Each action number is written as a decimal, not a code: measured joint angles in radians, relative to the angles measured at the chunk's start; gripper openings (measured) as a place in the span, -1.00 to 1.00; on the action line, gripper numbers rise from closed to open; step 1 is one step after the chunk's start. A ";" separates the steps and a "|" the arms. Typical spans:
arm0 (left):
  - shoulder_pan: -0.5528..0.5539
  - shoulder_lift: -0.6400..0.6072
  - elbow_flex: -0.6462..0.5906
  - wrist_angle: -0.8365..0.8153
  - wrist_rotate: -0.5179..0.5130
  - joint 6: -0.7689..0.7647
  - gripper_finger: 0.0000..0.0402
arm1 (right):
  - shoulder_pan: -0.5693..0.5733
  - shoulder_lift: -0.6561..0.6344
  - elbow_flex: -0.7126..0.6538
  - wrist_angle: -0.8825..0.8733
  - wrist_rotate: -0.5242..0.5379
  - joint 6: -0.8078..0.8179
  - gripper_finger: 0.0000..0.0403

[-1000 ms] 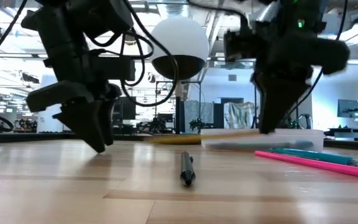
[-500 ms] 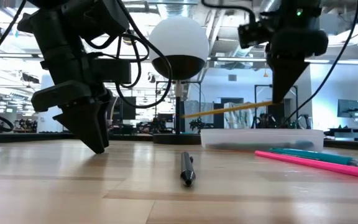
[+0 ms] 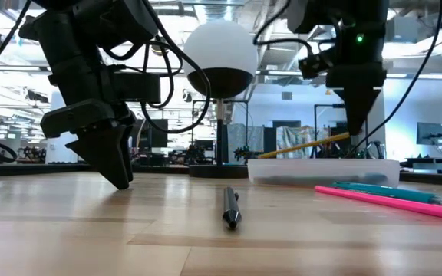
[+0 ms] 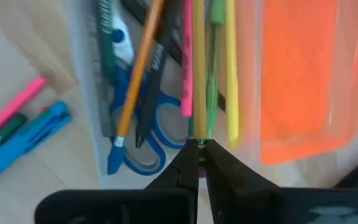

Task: Pick & place school supplies into a supply box
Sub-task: Put the yellow pencil into the orange supply box, then put the blue pen into the orange supply box

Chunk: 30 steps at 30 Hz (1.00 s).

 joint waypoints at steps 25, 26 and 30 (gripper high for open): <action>-0.001 0.002 0.000 0.001 -0.016 0.027 -0.09 | 0.045 -0.003 -0.086 0.007 -0.009 0.248 -0.78; -0.001 0.002 0.000 0.001 -0.016 0.027 -0.09 | 0.043 -0.003 -0.086 0.007 -0.010 0.248 -0.77; -0.001 0.002 0.000 0.007 -0.016 0.026 -0.09 | 0.042 -0.003 -0.086 0.008 -0.001 0.248 -0.70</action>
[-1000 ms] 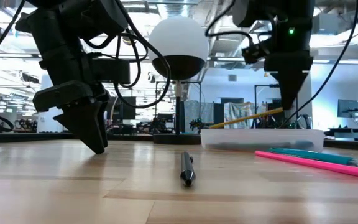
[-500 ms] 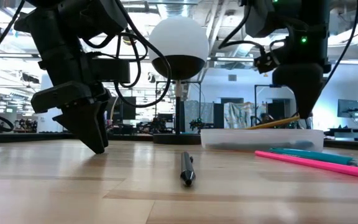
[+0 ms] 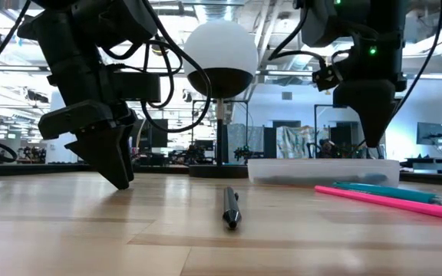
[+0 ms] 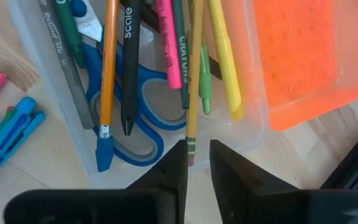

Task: Pick & place school supplies into a supply box
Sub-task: Put the blue pen into the orange supply box

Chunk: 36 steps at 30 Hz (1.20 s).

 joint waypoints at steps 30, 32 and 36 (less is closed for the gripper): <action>0.000 0.002 -0.002 0.039 -0.019 0.036 -0.09 | 0.399 -0.021 0.001 0.375 0.054 0.534 -0.64; 0.001 0.002 -0.002 0.039 -0.019 0.060 -0.09 | 0.402 -0.006 0.001 0.379 0.053 0.600 -0.64; 0.001 0.002 -0.001 0.040 -0.024 0.102 -0.09 | 0.381 0.032 0.000 0.385 0.025 0.701 -0.64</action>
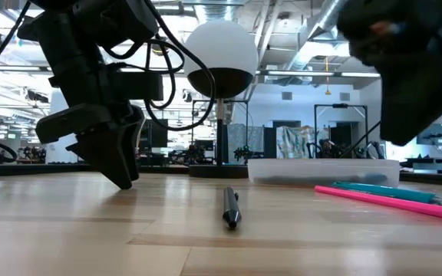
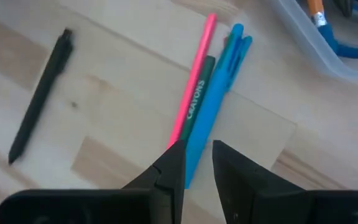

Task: Pick & place school supplies into a supply box
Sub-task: Put the blue pen into the orange supply box

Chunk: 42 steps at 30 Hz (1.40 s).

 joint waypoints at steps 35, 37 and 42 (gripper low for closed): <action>0.002 -0.002 0.000 -0.005 0.050 -0.077 -0.09 | -0.060 0.036 -0.137 0.196 -0.049 0.055 -0.64; 0.002 -0.002 0.000 -0.005 0.051 -0.077 -0.09 | -0.060 0.036 -0.140 0.196 -0.049 0.054 -0.64; 0.002 -0.002 0.000 -0.004 0.051 -0.077 -0.09 | -0.067 0.036 -0.140 0.213 -0.046 0.020 -0.64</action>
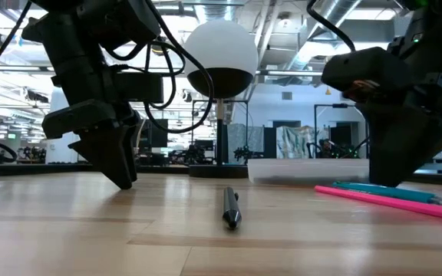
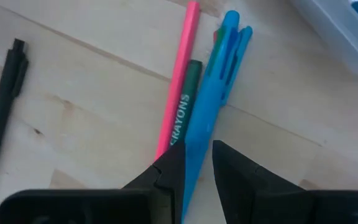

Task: Pick & place school supplies into a supply box
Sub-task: Put the blue pen into the orange supply box

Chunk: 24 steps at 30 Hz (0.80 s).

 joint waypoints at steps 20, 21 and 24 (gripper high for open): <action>0.000 0.000 0.000 0.000 0.012 -0.006 -0.09 | 0.017 0.000 0.000 0.026 -0.033 0.000 -0.64; 0.000 0.000 0.000 0.000 0.013 -0.006 -0.09 | 0.020 0.000 0.000 0.026 -0.033 0.000 -0.64; 0.000 0.000 0.000 0.000 0.014 -0.007 -0.09 | 0.032 0.000 0.000 0.026 -0.034 0.002 -0.64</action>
